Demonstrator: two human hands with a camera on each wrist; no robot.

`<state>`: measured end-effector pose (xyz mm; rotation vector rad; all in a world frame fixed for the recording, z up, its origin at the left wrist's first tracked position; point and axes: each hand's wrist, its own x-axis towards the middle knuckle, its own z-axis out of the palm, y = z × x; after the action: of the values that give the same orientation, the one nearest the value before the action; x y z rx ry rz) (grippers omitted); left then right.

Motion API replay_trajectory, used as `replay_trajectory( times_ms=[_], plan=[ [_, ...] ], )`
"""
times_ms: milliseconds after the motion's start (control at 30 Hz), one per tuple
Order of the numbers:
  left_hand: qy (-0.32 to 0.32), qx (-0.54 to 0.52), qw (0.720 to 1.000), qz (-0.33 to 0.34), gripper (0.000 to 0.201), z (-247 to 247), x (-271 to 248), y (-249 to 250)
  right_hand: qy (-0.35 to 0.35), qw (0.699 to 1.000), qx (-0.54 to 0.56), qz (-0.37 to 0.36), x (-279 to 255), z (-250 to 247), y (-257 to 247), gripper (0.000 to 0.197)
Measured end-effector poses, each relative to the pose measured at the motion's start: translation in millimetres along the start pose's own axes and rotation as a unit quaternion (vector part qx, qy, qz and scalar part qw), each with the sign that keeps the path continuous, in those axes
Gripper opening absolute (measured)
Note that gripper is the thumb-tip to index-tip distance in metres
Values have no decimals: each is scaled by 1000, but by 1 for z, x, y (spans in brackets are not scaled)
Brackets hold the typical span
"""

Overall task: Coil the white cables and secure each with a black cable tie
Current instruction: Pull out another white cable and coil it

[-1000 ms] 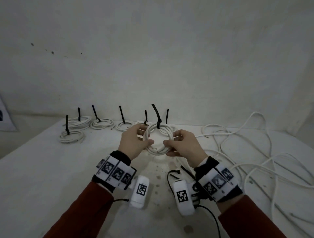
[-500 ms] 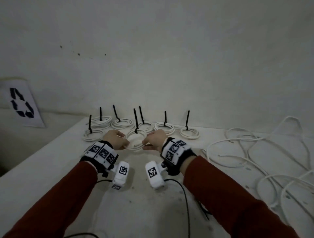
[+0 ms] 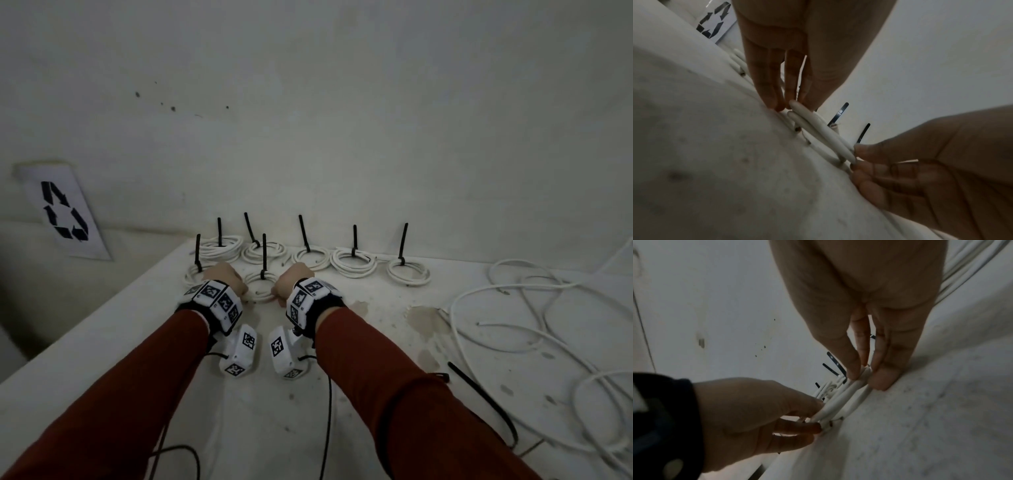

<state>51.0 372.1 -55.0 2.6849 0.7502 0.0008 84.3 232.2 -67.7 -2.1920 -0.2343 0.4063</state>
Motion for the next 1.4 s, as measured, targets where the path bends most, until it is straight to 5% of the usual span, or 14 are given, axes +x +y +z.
replay_trajectory(
  times_ms=[100,200,233,300,433,600,800,1033,1200,1400],
  plan=[
    [-3,33,999,14,34,0,-3,8,11,996,-88,-32,-8,-6,-1,32],
    [15,53,998,35,28,0,-15,19,-8,988,-149,-45,-28,-26,-4,19],
    [31,62,996,50,25,-1,-20,24,-5,983,-175,-60,-37,-35,-3,29],
    [85,57,990,101,29,-1,-29,37,0,973,-217,-73,-56,-58,4,44],
    [119,-31,964,234,21,5,-61,78,19,966,-244,-84,-104,-112,25,38],
    [112,-52,907,404,12,23,-115,140,76,946,-314,-18,-162,-179,77,41],
    [14,191,787,586,59,63,-173,215,3,927,-360,101,-214,-221,141,46],
    [2,423,718,553,27,95,-195,252,-37,939,-333,85,-235,-229,165,45],
    [56,306,721,619,22,74,-179,264,25,965,-259,28,-233,-234,167,41],
    [166,4,733,660,10,4,-164,263,86,992,39,-86,-251,-250,144,36]
  ],
)
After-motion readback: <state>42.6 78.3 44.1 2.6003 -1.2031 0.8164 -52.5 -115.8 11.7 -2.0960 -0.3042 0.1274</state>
